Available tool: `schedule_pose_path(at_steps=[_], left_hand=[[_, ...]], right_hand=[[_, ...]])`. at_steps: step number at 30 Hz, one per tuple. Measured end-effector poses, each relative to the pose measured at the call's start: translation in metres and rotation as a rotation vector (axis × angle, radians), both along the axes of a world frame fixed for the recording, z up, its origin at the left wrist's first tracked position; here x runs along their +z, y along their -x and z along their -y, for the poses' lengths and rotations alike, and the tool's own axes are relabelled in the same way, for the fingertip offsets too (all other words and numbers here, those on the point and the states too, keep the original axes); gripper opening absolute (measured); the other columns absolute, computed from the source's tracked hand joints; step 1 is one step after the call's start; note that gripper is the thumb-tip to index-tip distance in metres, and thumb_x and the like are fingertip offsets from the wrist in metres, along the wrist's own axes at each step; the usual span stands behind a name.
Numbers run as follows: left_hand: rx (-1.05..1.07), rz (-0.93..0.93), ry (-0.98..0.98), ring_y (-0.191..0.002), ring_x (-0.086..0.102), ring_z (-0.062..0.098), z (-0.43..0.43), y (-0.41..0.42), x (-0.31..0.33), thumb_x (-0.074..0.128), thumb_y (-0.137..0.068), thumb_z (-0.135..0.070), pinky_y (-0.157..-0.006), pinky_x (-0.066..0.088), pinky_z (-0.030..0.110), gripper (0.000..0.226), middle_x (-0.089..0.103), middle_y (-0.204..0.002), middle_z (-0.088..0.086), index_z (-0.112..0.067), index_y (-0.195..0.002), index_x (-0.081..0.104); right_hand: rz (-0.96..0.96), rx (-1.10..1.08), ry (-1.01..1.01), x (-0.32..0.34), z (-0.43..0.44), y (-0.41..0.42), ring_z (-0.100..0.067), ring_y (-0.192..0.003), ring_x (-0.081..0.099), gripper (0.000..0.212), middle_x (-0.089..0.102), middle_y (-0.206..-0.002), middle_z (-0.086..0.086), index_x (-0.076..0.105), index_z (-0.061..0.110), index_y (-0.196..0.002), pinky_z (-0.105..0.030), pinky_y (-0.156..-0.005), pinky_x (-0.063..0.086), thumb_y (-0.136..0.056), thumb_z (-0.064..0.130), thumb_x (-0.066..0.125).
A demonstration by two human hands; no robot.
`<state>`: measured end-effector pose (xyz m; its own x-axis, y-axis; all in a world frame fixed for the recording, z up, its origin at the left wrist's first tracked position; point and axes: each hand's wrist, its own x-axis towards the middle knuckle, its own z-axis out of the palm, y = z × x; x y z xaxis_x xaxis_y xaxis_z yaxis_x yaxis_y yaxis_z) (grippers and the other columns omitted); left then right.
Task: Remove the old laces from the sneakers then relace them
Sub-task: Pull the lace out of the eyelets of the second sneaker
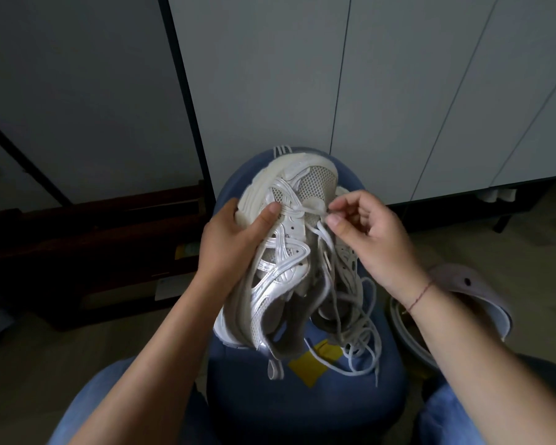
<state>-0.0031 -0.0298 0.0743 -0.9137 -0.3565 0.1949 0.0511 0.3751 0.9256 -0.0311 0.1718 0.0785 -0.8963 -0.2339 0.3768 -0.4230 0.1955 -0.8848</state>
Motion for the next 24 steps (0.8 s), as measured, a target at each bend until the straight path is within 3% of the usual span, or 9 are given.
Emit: schedule_pose_path(at_steps=[3, 6, 11, 13, 17, 19, 21, 23, 24], left_hand=[[0.018, -0.007, 0.16, -0.081, 0.066, 0.0, -0.005, -0.002, 0.0, 0.07, -0.078, -0.061, -0.076, 0.055, 0.032, 0.042, 0.069, -0.086, -0.015, -0.026, -0.099, 0.064], [0.021, -0.027, 0.276, -0.075, 0.065, 0.006, -0.009, -0.002, -0.002, 0.067, -0.076, -0.069, -0.069, 0.055, 0.04, 0.048, 0.068, -0.08, -0.011, -0.024, -0.092, 0.06], [0.036, -0.028, 0.441, -0.068, 0.062, 0.013, -0.015, -0.004, 0.0, 0.061, -0.074, -0.075, -0.058, 0.048, 0.037, 0.056, 0.064, -0.071, -0.007, -0.02, -0.085, 0.054], [0.02, -0.029, 0.381, -0.071, 0.064, 0.012, -0.013, -0.004, 0.0, 0.062, -0.074, -0.075, -0.062, 0.052, 0.039, 0.056, 0.066, -0.074, -0.008, -0.021, -0.087, 0.056], [-0.016, 0.006, 0.151, -0.082, 0.065, -0.002, -0.008, -0.002, 0.0, 0.068, -0.076, -0.065, -0.08, 0.056, 0.035, 0.045, 0.069, -0.086, -0.017, -0.026, -0.097, 0.063], [-0.021, -0.004, 0.076, -0.084, 0.066, -0.004, -0.007, -0.002, 0.0, 0.07, -0.077, -0.061, -0.082, 0.056, 0.031, 0.041, 0.071, -0.09, -0.018, -0.027, -0.099, 0.065], [-0.021, -0.009, 0.102, -0.083, 0.065, -0.005, -0.008, -0.003, 0.001, 0.07, -0.077, -0.06, -0.078, 0.053, 0.021, 0.039, 0.067, -0.086, -0.021, -0.028, -0.098, 0.061], [-0.001, 0.004, 0.197, -0.076, 0.057, -0.008, -0.011, -0.004, 0.002, 0.069, -0.078, -0.059, -0.069, 0.045, 0.014, 0.039, 0.056, -0.078, -0.028, -0.031, -0.095, 0.05], [0.016, 0.007, 0.251, -0.074, 0.053, -0.007, -0.011, -0.004, 0.002, 0.068, -0.078, -0.061, -0.067, 0.045, 0.018, 0.041, 0.053, -0.076, -0.027, -0.029, -0.094, 0.047]], right_hand=[[-0.199, -0.063, -0.136, 0.001, 0.005, -0.006, -0.007, -0.078, 0.053, 0.015, 0.056, -0.086, 0.003, 0.064, 0.014, -0.096, -0.012, -0.072, 0.043, -0.086, 0.025, 0.068], [-0.32, -0.178, -0.316, -0.006, 0.009, -0.004, -0.006, -0.073, 0.047, 0.023, 0.049, -0.079, 0.012, 0.062, 0.015, -0.084, -0.011, -0.067, 0.037, -0.082, 0.037, 0.07], [-0.317, -0.219, -0.36, -0.01, 0.01, -0.003, 0.0, -0.065, 0.043, 0.028, 0.042, -0.066, 0.013, 0.053, 0.018, -0.068, -0.008, -0.061, 0.032, -0.082, 0.033, 0.072], [-0.147, -0.086, -0.158, -0.009, 0.01, 0.0, -0.002, -0.061, 0.04, 0.027, 0.044, -0.064, 0.009, 0.053, 0.016, -0.067, -0.012, -0.061, 0.034, -0.086, 0.028, 0.068], [0.372, 0.24, 0.695, 0.003, 0.007, 0.003, -0.006, -0.059, 0.039, 0.023, 0.045, -0.063, 0.005, 0.057, 0.022, -0.061, -0.016, -0.058, 0.038, -0.082, 0.021, 0.066], [0.545, 0.264, 0.895, 0.005, 0.005, 0.004, -0.007, -0.055, 0.038, 0.026, 0.043, -0.059, 0.005, 0.053, 0.019, -0.057, -0.018, -0.055, 0.037, -0.082, 0.02, 0.057], [0.462, 0.175, 0.68, 0.003, 0.001, 0.007, -0.008, -0.058, 0.039, 0.028, 0.043, -0.06, 0.005, 0.05, 0.019, -0.058, -0.022, -0.059, 0.035, -0.085, 0.02, 0.056], [0.186, 0.028, 0.221, -0.002, -0.001, 0.009, -0.005, -0.065, 0.044, 0.02, 0.047, -0.066, 0.008, 0.051, 0.023, -0.065, -0.022, -0.066, 0.036, -0.085, 0.026, 0.054], [0.061, -0.032, 0.045, -0.004, -0.001, 0.008, -0.005, -0.069, 0.047, 0.018, 0.05, -0.071, 0.009, 0.053, 0.023, -0.071, -0.02, -0.069, 0.037, -0.086, 0.032, 0.053]])
